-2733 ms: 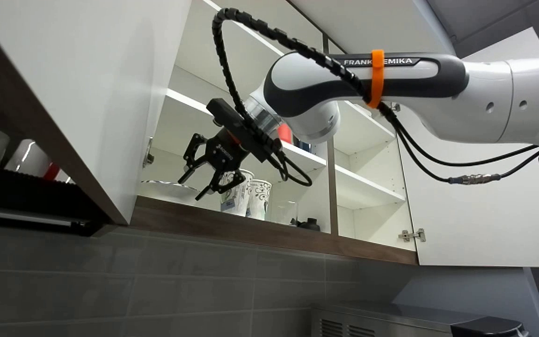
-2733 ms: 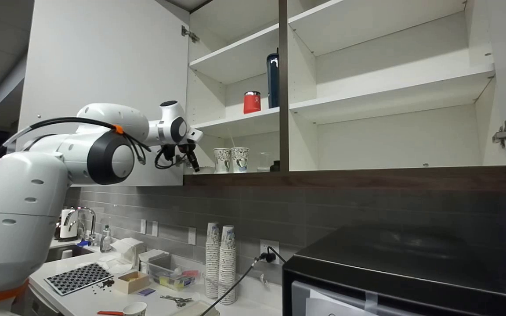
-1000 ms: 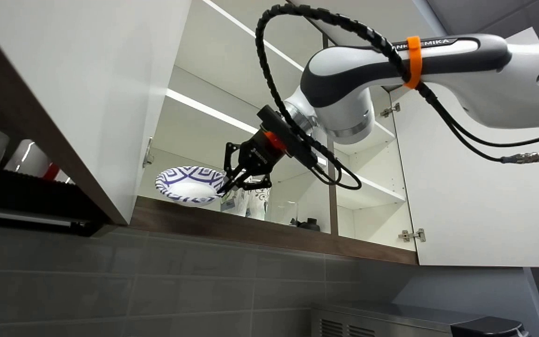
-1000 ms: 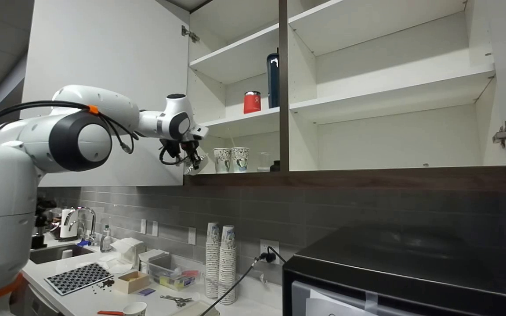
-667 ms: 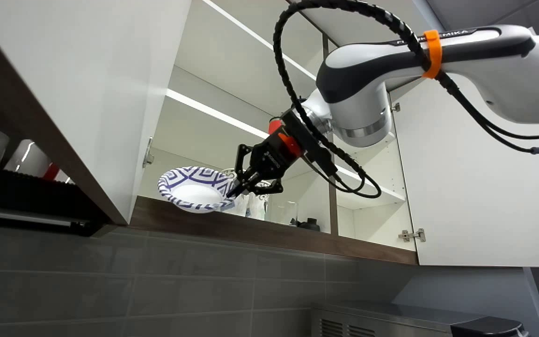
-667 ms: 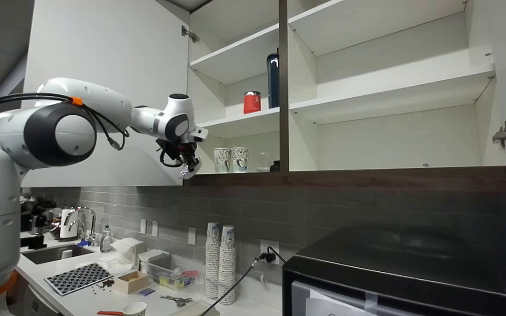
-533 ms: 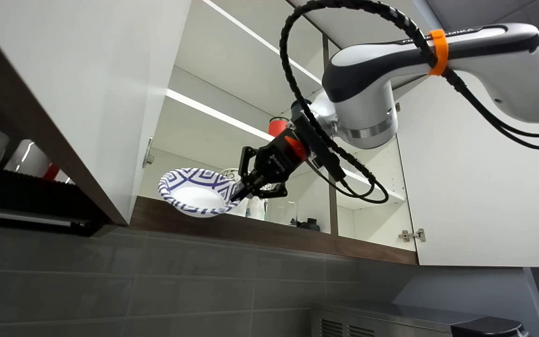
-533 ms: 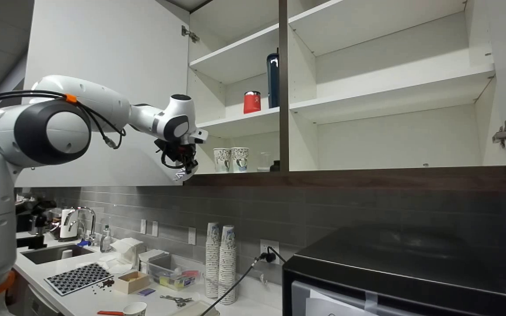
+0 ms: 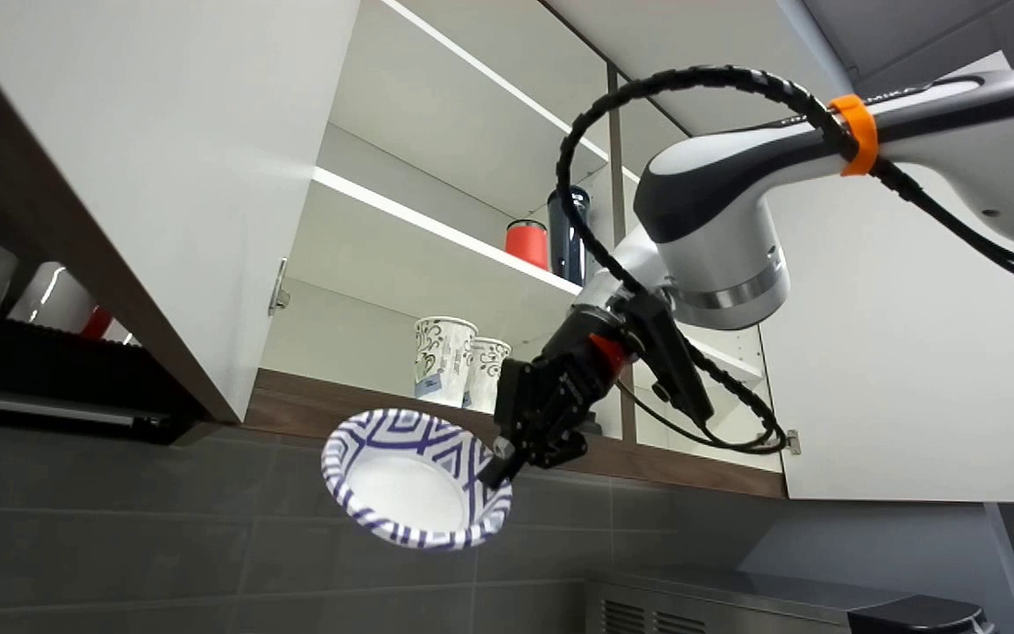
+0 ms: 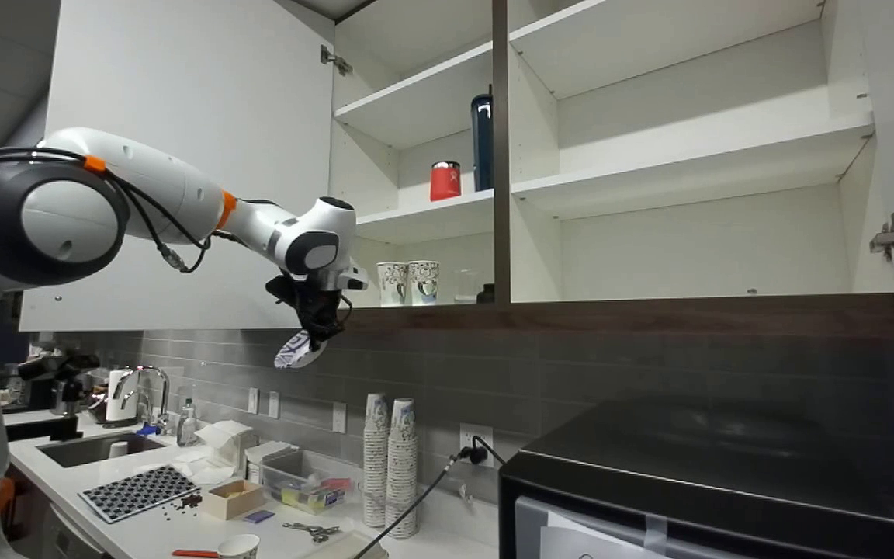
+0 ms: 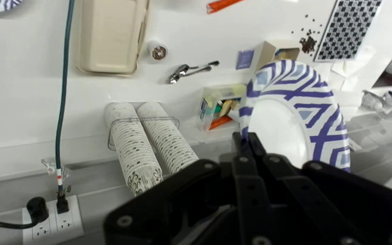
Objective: Individually move the paper bowls to the counter
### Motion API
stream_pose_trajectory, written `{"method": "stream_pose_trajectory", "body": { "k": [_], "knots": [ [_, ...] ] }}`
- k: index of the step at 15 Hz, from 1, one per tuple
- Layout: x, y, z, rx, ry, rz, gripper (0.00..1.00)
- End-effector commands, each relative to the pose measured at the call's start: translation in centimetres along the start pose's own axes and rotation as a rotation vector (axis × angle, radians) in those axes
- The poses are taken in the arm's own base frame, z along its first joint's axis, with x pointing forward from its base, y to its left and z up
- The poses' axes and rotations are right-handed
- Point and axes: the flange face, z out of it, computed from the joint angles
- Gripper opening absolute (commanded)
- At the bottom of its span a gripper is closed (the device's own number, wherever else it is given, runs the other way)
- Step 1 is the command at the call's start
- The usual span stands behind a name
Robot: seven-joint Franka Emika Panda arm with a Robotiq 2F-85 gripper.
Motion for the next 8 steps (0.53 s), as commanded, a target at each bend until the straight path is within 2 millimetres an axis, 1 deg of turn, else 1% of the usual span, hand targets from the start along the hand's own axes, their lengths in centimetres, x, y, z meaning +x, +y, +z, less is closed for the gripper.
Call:
{"method": "stream_pose_trajectory", "body": {
  "k": [1,3,5,8],
  "knots": [
    [-3.3,3.4,3.0,-0.013,-0.096,-0.091,0.01],
    [-4.7,5.9,5.5,0.005,-0.159,-0.111,0.01],
    [-6.3,8.8,8.1,0.039,-0.209,-0.112,0.01],
    [-8.3,12.8,11.0,0.012,-0.257,-0.092,0.01]
  ]
}}
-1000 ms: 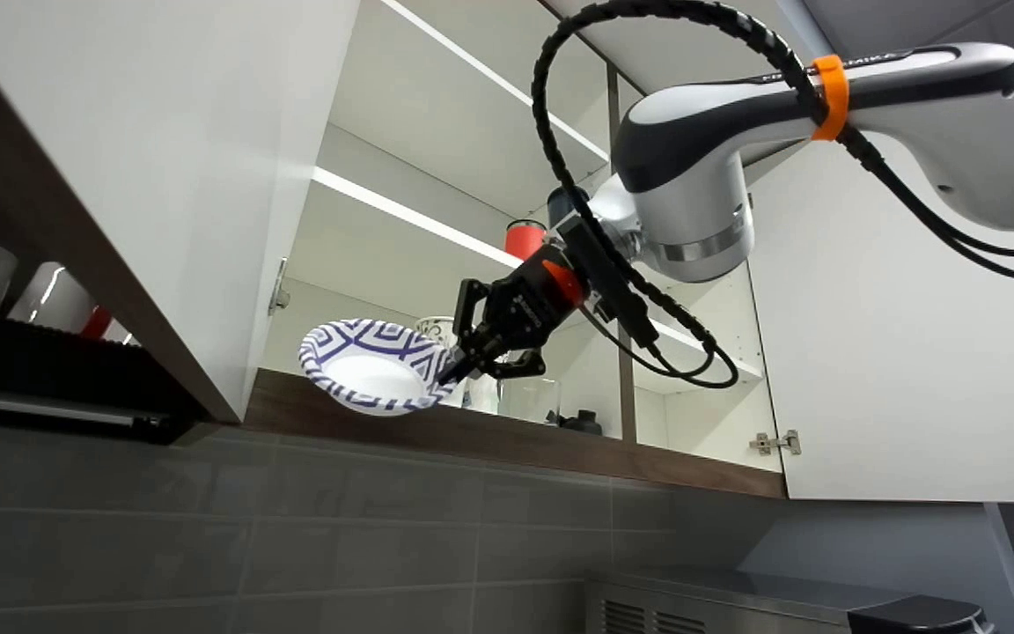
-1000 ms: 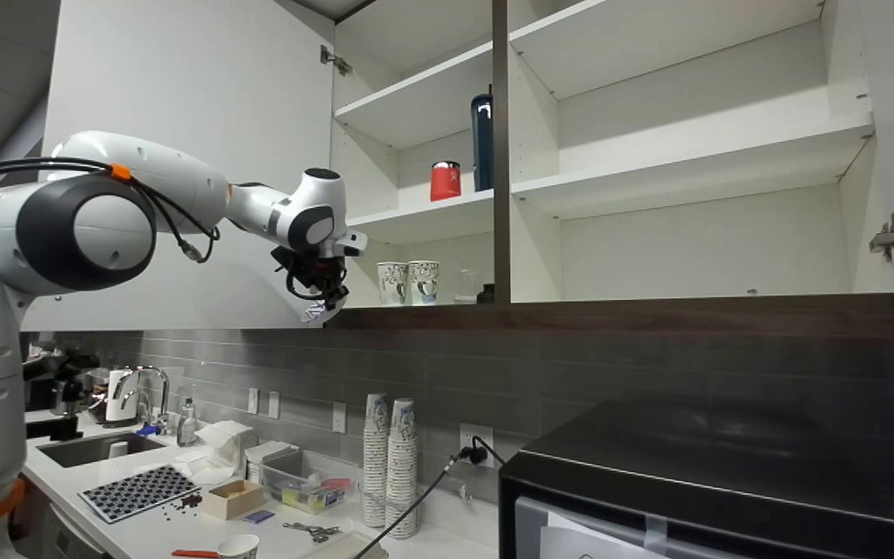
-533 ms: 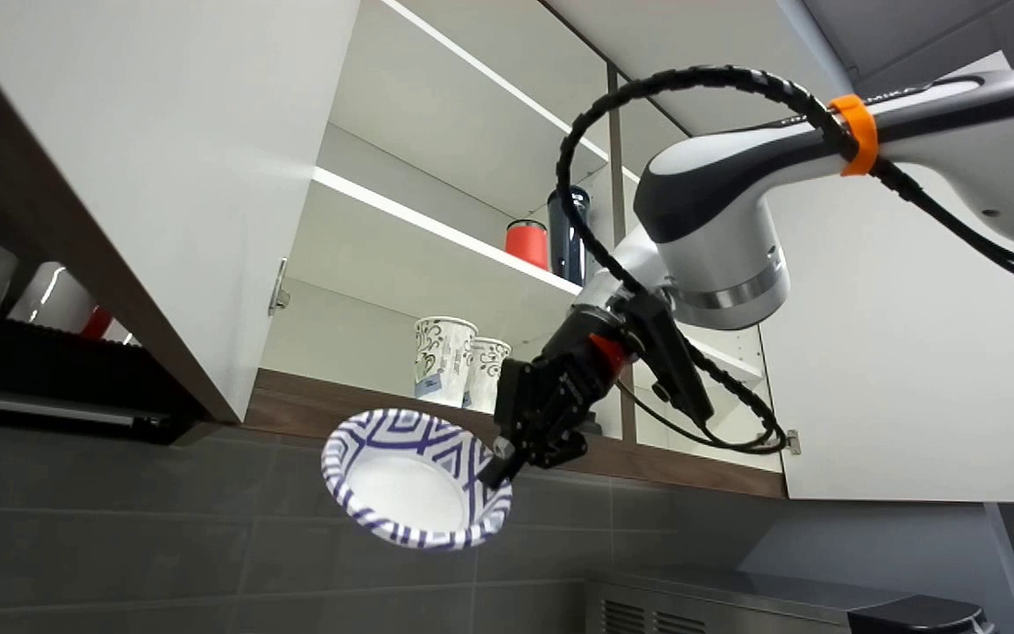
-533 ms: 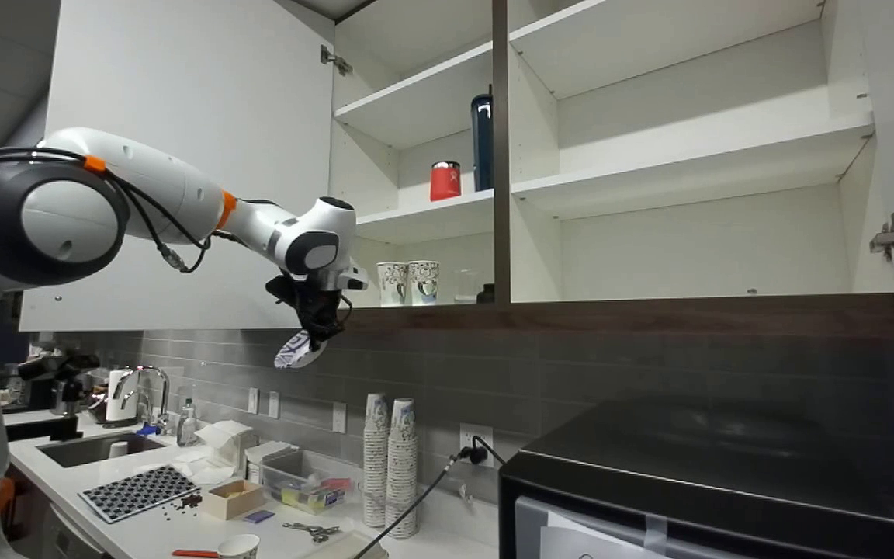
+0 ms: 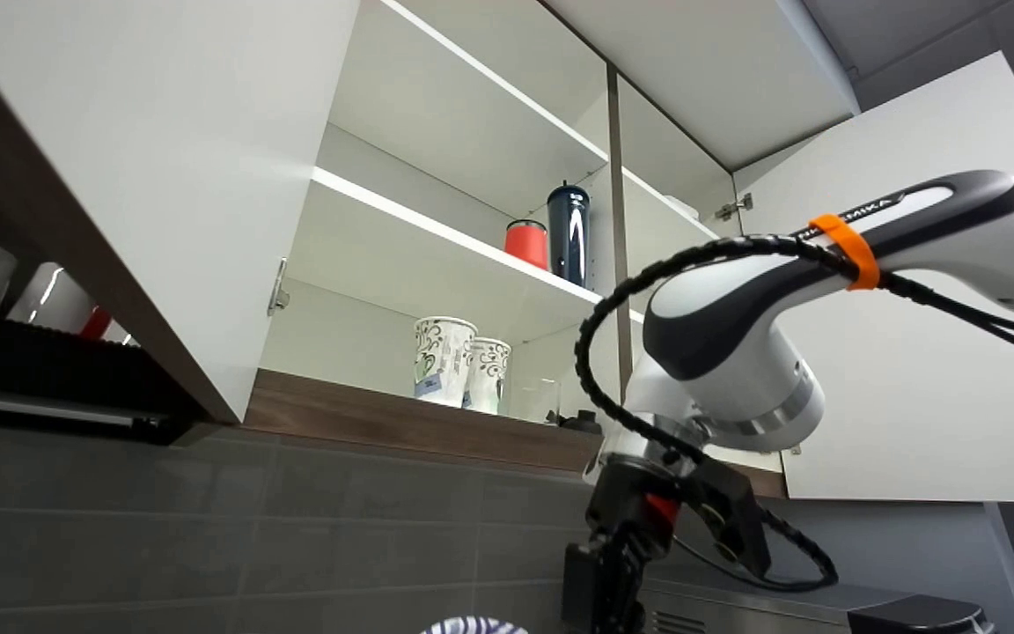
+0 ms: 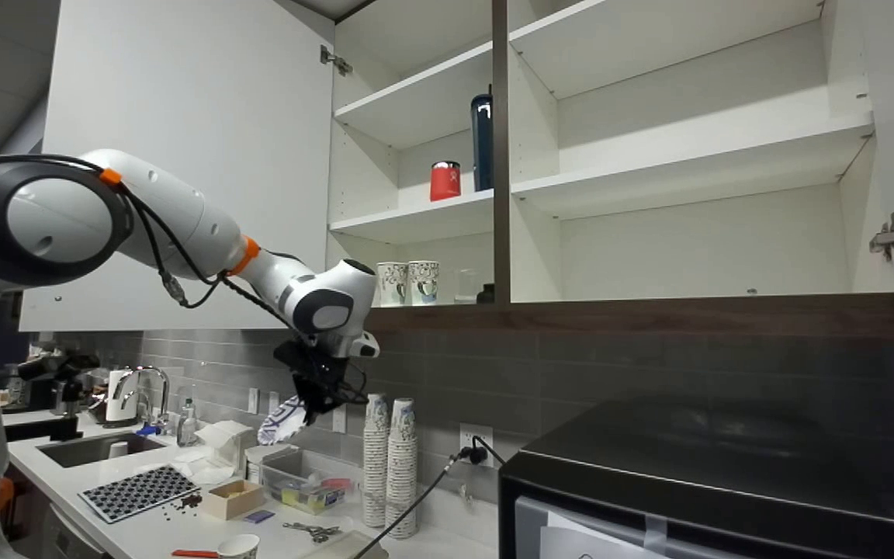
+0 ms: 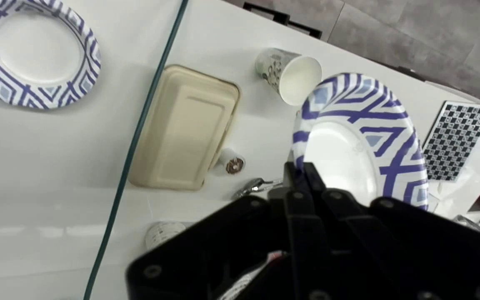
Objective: Individually move the paper bowls to the counter
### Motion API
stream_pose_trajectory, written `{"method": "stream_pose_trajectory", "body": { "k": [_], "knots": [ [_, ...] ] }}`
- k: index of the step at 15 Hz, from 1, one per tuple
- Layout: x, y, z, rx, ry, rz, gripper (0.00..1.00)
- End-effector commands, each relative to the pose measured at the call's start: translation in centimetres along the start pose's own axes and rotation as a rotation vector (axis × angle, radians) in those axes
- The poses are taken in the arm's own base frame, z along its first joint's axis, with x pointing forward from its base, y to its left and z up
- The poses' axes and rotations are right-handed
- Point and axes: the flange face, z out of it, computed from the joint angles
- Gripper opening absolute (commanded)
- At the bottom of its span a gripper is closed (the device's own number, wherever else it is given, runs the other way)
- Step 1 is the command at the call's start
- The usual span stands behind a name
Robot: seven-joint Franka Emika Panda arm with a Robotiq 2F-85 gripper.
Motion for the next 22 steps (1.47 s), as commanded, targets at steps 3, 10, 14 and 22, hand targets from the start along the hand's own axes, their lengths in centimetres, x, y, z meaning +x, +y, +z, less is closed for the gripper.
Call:
{"method": "stream_pose_trajectory", "body": {
  "k": [3,10,14,22],
  "knots": [
    [-1.6,2.7,2.3,0.005,-0.05,0.018,0.03],
    [-1.0,5.5,3.8,-0.016,-0.085,0.086,0.01],
    [-1.4,12.3,7.6,-0.016,-0.162,0.207,0.01],
    [-3.2,23.9,14.6,0.022,-0.198,0.39,0.01]
  ]
}}
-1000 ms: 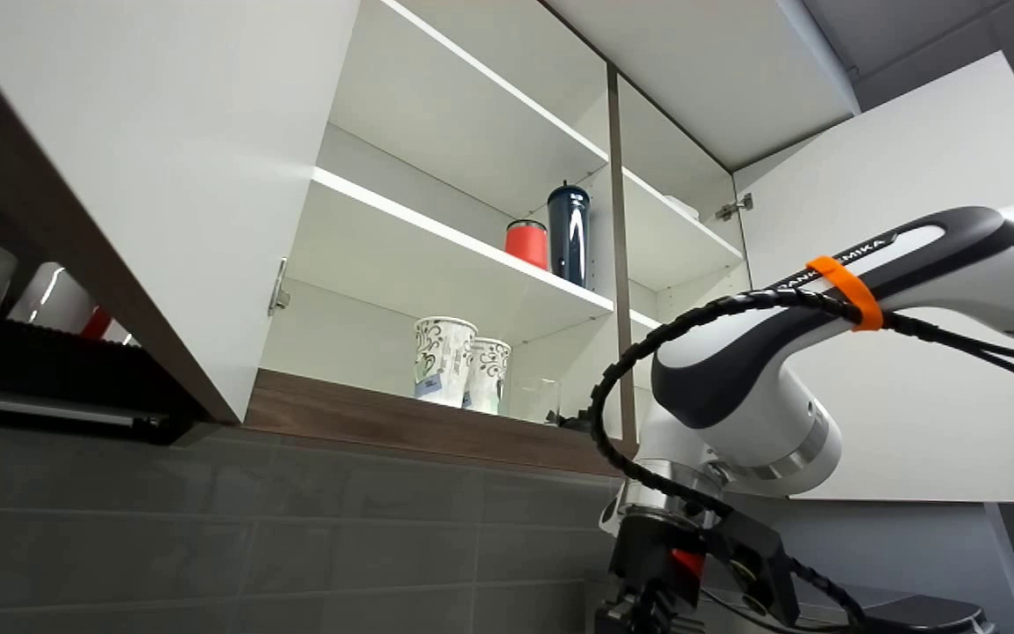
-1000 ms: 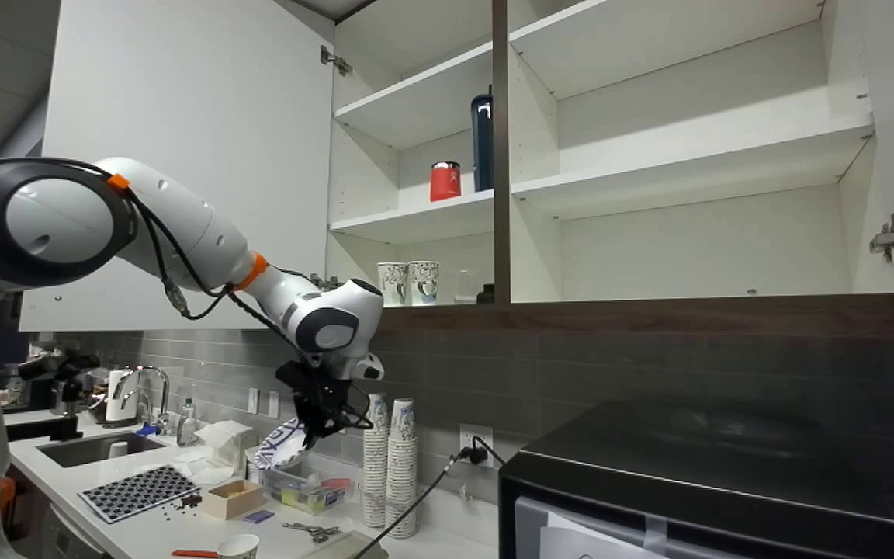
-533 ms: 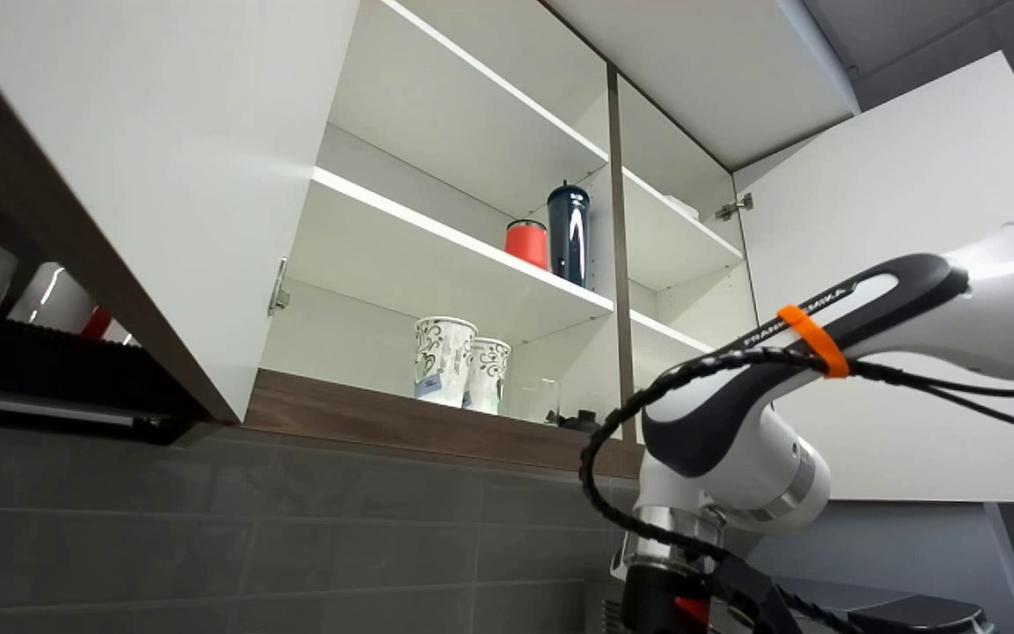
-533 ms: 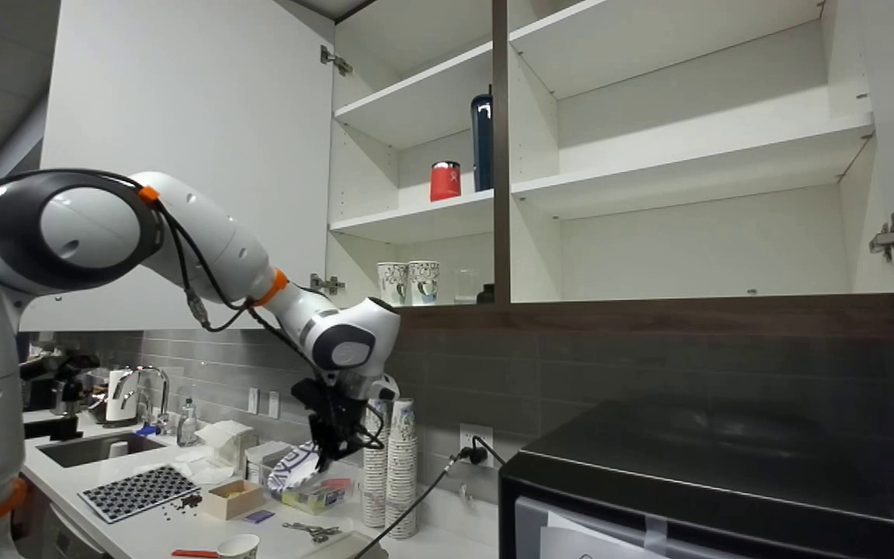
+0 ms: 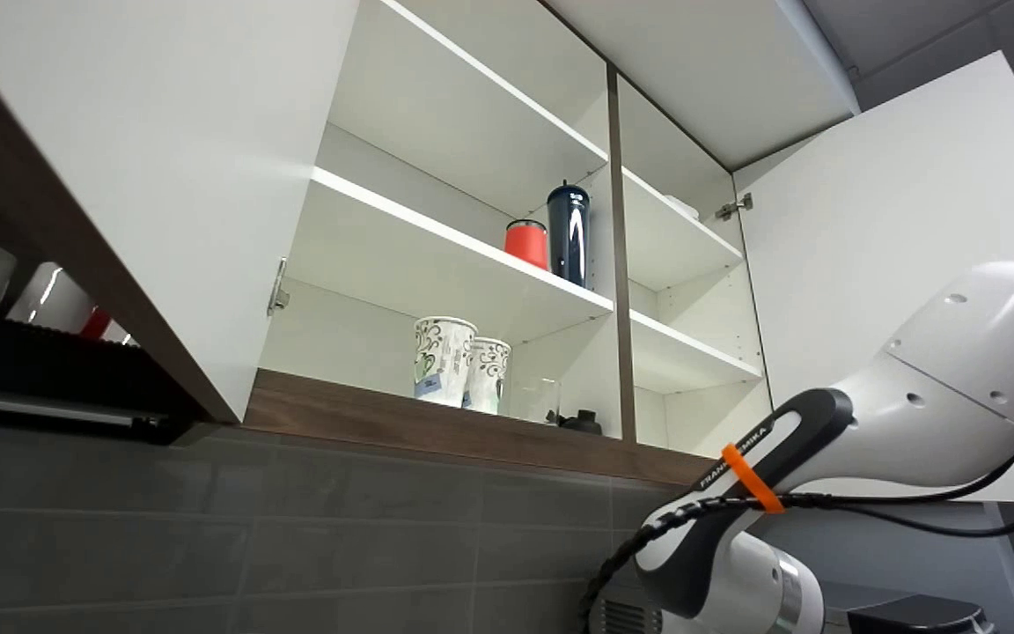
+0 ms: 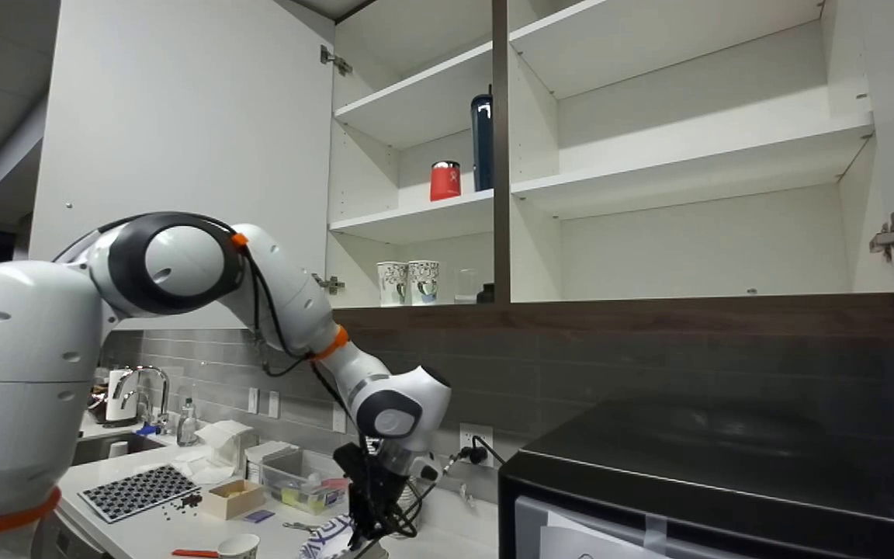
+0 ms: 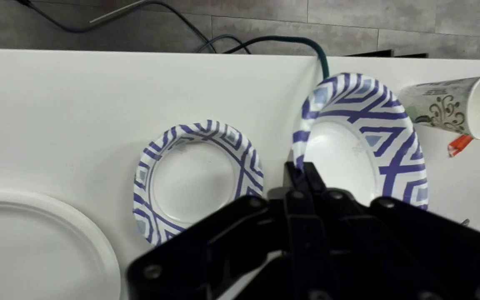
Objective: Individually move the paper bowls to the counter
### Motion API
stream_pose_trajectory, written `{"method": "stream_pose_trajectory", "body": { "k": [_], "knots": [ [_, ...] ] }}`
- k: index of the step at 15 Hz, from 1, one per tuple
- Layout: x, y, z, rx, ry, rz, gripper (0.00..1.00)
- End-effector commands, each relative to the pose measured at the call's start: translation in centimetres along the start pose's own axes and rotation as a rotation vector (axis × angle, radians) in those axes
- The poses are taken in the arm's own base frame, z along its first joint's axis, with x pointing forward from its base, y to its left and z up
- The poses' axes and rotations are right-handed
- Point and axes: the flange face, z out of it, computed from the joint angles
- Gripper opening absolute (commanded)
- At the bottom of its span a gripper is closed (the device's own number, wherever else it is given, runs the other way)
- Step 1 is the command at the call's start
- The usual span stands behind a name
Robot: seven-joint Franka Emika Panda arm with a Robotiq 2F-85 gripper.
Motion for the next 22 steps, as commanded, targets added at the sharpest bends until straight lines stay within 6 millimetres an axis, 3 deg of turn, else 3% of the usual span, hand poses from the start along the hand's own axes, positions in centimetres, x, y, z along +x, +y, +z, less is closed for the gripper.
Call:
{"method": "stream_pose_trajectory", "body": {
  "k": [1,5,12,22],
  "knots": [
    [2.1,3.2,2.8,0.045,0.003,0.035,0.01],
    [3.1,6.1,5.5,0.099,0.002,0.082,0.01],
    [4.4,9.6,8.1,0.144,0.049,0.197,0.01],
    [4.5,12.1,10.0,0.133,0.016,0.275,0.01]
  ]
}}
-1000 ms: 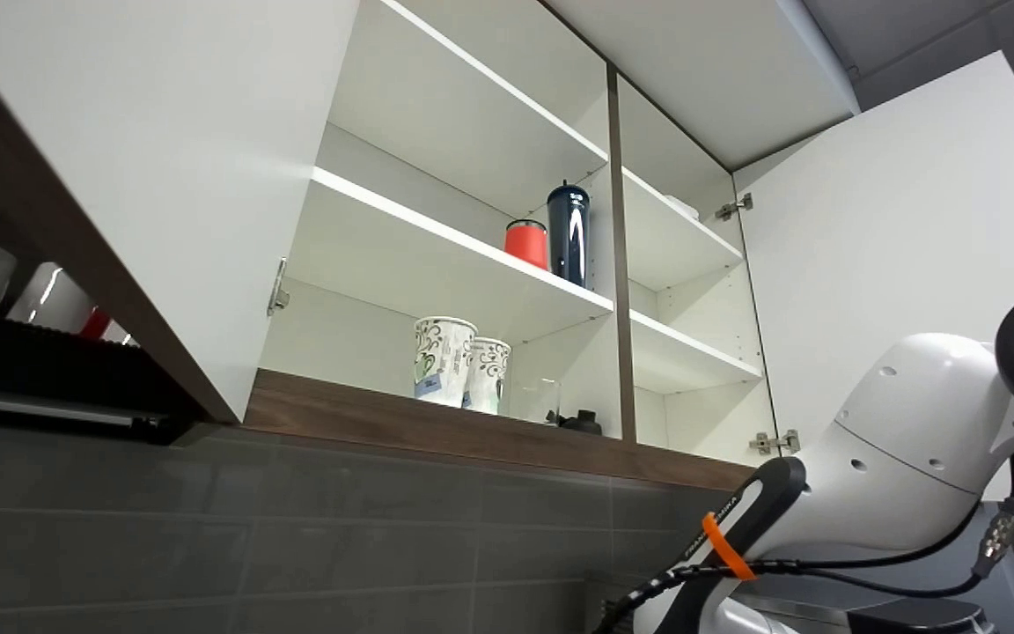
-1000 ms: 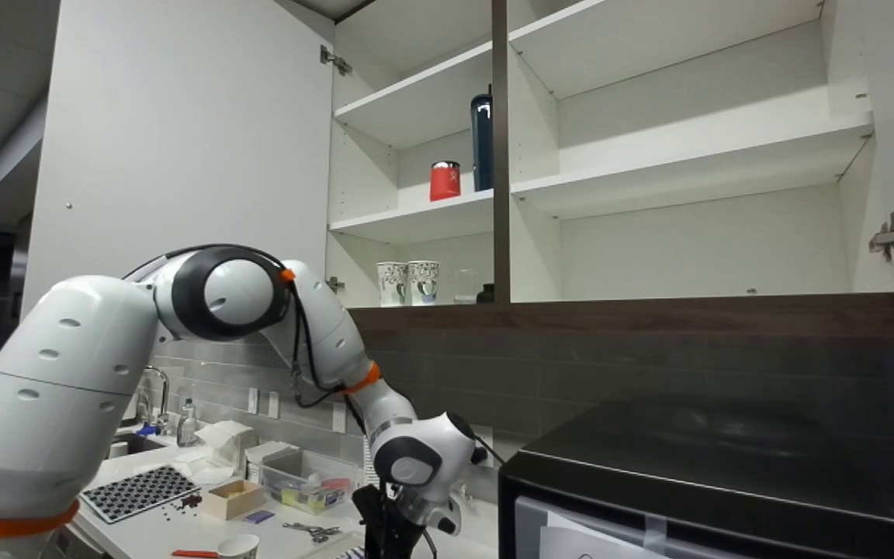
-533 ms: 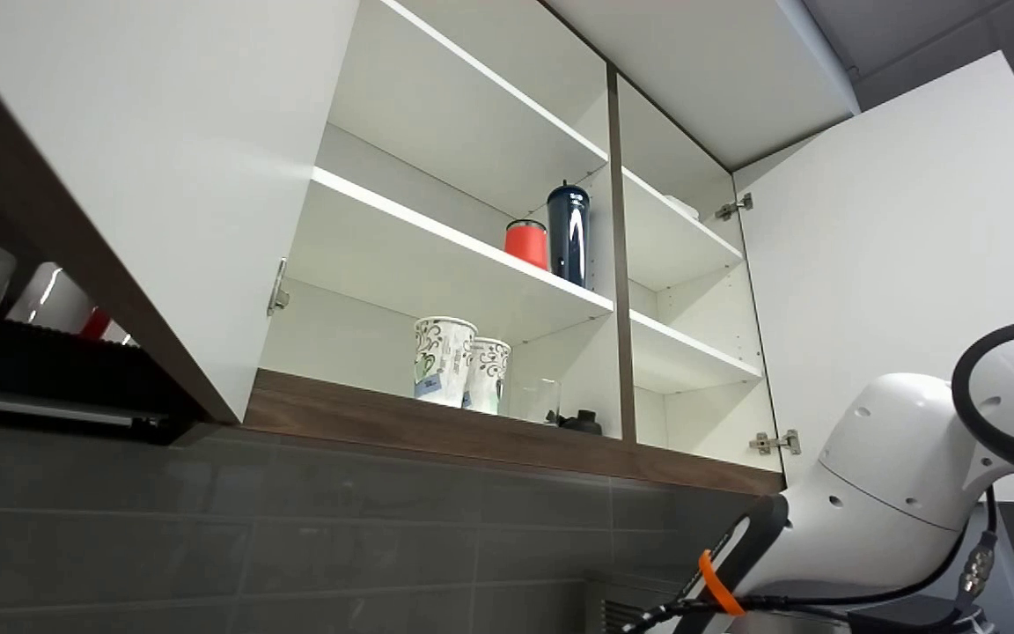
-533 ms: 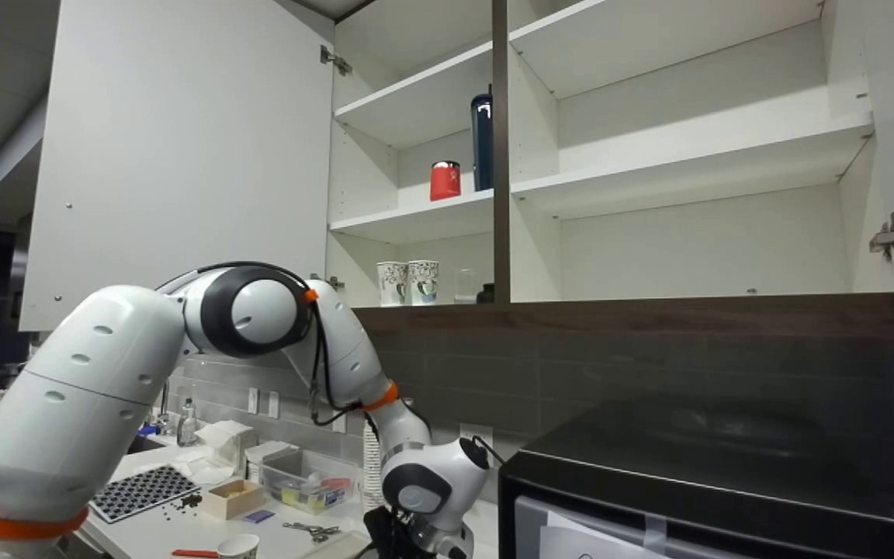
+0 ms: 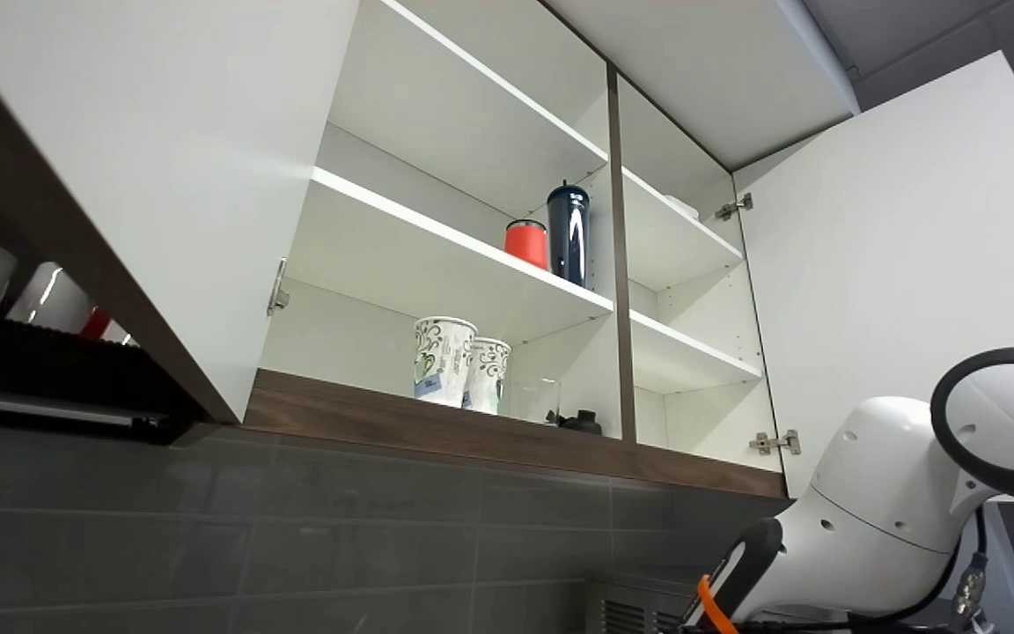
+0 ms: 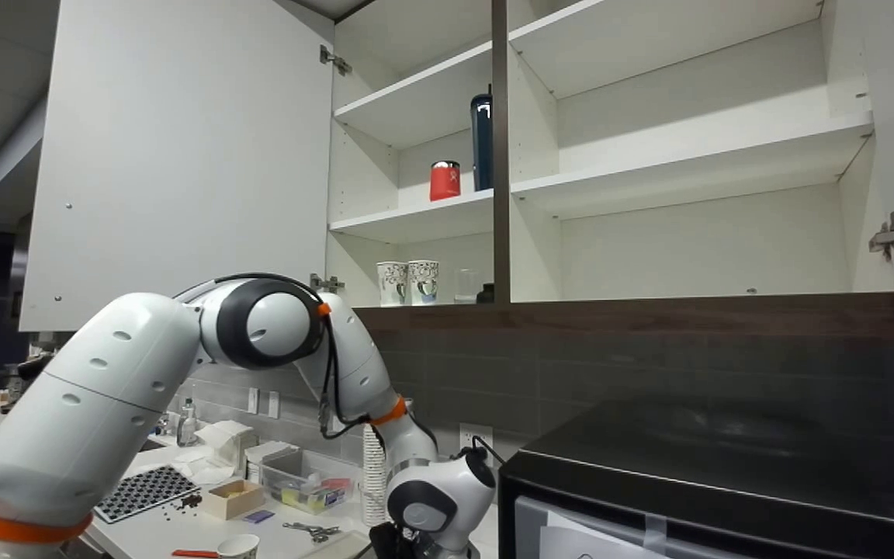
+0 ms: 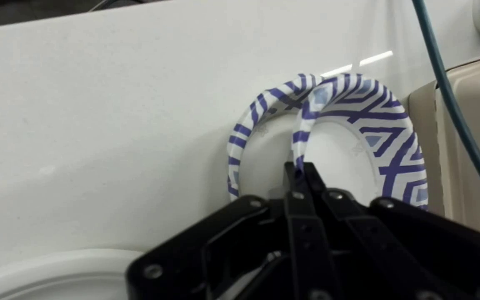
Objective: Individually move the paper bowls to the counter
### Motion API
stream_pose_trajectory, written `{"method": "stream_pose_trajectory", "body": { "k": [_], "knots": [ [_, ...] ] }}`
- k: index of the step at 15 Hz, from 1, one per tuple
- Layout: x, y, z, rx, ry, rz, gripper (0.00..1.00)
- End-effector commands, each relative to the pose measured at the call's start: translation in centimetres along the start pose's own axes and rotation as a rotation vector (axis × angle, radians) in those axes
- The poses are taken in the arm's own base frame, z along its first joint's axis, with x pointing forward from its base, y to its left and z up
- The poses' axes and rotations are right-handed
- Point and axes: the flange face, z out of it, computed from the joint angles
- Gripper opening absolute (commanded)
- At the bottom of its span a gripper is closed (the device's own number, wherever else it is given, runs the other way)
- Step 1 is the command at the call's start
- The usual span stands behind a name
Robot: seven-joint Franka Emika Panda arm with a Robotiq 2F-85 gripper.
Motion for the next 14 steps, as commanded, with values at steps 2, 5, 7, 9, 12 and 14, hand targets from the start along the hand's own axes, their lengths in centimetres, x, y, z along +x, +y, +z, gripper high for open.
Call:
{"method": "stream_pose_trajectory", "body": {
  "k": [2,5,7,9,12,14],
  "knots": [
    [0.5,0.9,0.7,0.01,-0.012,0.042,0.01],
    [0.5,0.9,0.5,0.014,-0.005,0.049,0.35],
    [0.4,0.7,0.2,0.014,-0.005,0.042,0.49],
    [0.4,0.4,-0.2,0.012,-0.003,0.036,0.64],
    [0.3,-0.3,-1.0,0.004,0.018,0.024,0.86],
    [0.0,-1.2,-1.8,0.001,0.038,0.009,0.99]
  ]
}}
